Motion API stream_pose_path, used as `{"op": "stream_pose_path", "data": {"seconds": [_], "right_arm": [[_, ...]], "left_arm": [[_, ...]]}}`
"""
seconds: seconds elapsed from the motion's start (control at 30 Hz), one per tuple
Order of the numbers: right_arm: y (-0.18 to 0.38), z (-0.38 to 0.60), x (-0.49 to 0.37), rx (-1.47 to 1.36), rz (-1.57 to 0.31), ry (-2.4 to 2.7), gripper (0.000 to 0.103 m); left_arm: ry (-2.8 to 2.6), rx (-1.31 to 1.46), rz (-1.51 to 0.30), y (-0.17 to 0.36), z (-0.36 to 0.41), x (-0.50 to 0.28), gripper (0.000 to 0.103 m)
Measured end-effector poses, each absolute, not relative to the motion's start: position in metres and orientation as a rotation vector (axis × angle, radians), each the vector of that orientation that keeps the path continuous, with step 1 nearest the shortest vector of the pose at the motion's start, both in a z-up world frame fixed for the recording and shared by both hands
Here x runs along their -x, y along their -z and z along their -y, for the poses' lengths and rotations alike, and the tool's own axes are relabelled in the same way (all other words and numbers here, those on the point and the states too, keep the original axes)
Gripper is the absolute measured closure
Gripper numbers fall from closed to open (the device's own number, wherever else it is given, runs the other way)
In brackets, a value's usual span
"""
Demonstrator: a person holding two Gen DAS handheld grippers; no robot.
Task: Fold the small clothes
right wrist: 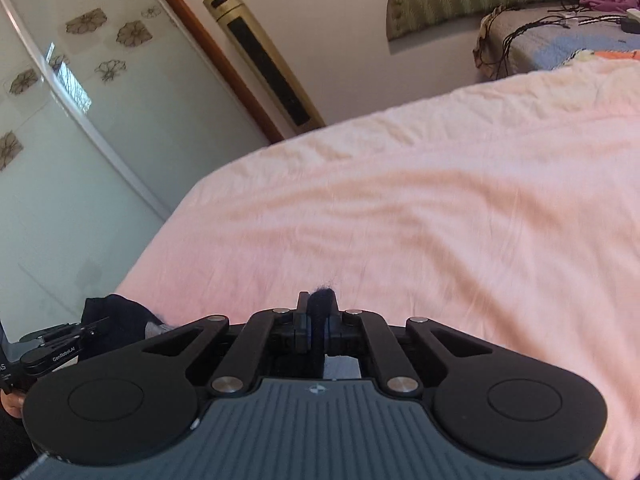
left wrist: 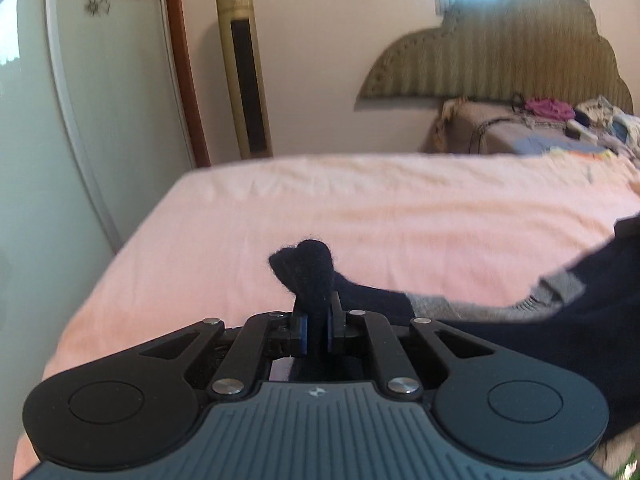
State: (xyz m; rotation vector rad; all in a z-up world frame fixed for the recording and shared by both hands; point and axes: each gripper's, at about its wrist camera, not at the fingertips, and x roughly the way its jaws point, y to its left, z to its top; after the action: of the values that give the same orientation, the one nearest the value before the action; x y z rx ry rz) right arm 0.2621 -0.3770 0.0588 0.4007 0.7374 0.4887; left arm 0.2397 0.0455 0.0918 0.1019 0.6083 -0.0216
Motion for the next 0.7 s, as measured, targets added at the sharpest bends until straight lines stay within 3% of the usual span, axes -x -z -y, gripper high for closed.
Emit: {"op": "stream_pose_path", "data": {"seconds": [0.13,0.23,0.33,0.37,0.4,0.43,0.5,0.7], "right_arm": [[-0.065,0.386,-0.280,-0.416,-0.674,-0.429,0.098],[-0.045,0.402,-0.290,-0.462,-0.653,-0.332,0.097],[-0.025,0.414,-0.274,-0.530,-0.731,-0.309,0.071],[-0.022,0.417,-0.262,-0.547,-0.742,-0.329,0.050],[-0.019,0.418,-0.246,-0.549,-0.747,-0.356,0.035],[-0.016,0.418,-0.231,-0.542,-0.767,-0.392,0.031],[-0.007,0.417,-0.206,-0.546,-0.828,-0.447,0.030],[0.026,0.385,-0.200,-0.718,-0.904,-0.572,0.033]], "left_arm": [[-0.056,-0.148,-0.578,-0.076,-0.033,-0.270,0.095],[-0.125,-0.235,-0.744,-0.028,-0.029,-0.286,0.092],[-0.068,-0.272,-0.732,-0.016,-0.043,-0.258,0.090],[-0.047,-0.253,-0.726,-0.021,-0.051,-0.247,0.083],[-0.022,-0.219,-0.727,-0.027,-0.061,-0.239,0.073],[-0.004,-0.184,-0.725,-0.032,-0.070,-0.233,0.067],[0.006,-0.112,-0.718,-0.040,-0.087,-0.228,0.044],[0.061,0.087,-0.829,-0.020,-0.098,-0.249,0.037]]}}
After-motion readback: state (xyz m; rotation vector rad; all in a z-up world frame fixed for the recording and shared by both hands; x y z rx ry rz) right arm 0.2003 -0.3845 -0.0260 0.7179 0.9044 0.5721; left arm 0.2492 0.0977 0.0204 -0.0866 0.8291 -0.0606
